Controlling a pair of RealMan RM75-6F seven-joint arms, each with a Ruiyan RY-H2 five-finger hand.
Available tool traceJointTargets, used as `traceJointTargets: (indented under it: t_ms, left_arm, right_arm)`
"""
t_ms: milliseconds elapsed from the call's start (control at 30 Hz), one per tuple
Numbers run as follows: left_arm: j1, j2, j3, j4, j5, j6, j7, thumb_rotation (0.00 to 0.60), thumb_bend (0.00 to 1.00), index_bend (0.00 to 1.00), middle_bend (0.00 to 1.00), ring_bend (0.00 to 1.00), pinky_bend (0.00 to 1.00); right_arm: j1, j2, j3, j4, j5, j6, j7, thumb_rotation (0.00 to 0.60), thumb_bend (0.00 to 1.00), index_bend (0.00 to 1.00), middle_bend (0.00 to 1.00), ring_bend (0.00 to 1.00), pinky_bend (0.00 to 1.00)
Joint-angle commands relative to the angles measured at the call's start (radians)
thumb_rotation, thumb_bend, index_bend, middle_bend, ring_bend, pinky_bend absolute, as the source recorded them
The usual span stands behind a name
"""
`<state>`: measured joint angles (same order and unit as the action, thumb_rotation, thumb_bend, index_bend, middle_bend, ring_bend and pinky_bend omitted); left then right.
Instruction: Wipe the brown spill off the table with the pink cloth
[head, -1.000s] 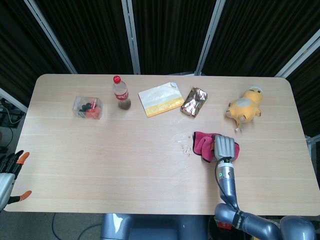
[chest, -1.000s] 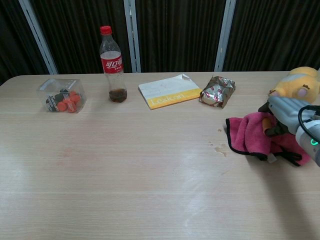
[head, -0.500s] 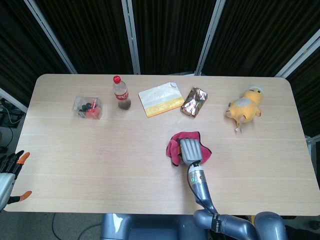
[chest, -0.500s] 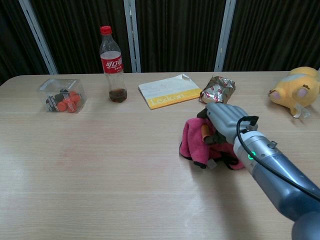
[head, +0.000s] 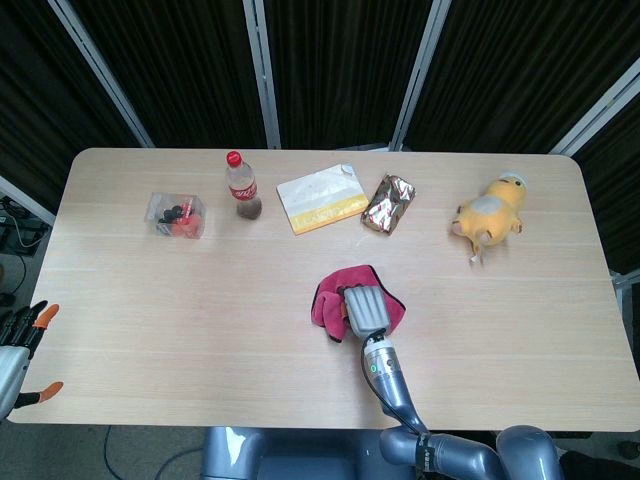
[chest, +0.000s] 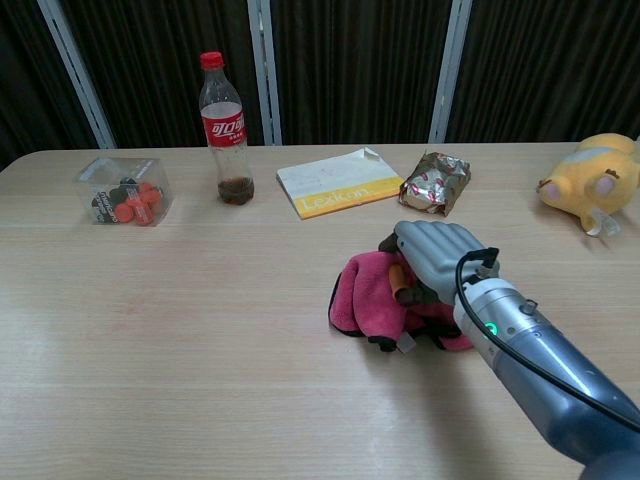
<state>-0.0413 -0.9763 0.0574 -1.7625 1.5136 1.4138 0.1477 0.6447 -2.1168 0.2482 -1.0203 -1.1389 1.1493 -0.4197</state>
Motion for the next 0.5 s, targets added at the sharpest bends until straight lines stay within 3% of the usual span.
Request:
traceJointTargets:
  t_ms: [33,500]
  left_arm:
    - [0.0,0.0,0.0,0.001,0.001,0.0,0.001,0.6,0.0,0.0,0.0,0.0,0.0]
    - [0.004,-0.006,0.0,0.001,0.005,0.01,0.01,0.6,0.0,0.0,0.0,0.0,0.0]
  right_arm:
    - [-0.011,0.015,0.001,0.015,-0.001,0.001,-0.002,0.6,0.72,0.75,0.6,0.54,0.74]
    - [-0.059,0.099,0.02,0.082,-0.001,0.024,0.005,0.6,0.73,0.75,0.6,0.54,0.74]
